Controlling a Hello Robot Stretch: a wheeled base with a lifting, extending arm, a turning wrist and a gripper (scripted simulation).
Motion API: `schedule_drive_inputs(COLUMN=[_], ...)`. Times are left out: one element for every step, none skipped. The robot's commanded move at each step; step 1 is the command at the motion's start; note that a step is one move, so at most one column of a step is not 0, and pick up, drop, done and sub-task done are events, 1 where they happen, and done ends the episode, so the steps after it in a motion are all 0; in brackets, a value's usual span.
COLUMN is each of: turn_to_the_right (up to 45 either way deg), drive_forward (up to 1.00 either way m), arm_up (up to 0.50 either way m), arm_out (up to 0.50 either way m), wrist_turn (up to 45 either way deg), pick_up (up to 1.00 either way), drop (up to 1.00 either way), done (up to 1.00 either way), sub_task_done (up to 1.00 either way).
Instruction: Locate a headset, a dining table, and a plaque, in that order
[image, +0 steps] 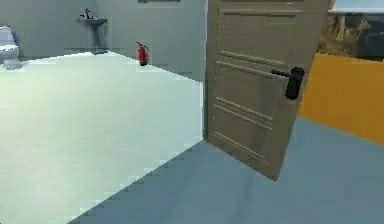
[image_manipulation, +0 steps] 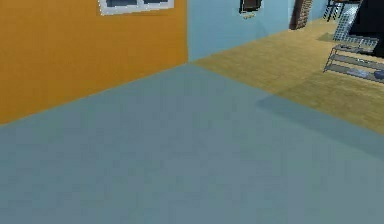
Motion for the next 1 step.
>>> schedule_drive_inputs(turn_to_the_right=[45.0], drive_forward=[0.0], arm_up=[0.0], arm_out=[0.0], wrist_turn=[0.0], pick_up=[0.0], drop=[0.0], done=[0.0], sub_task_done=[0.0])
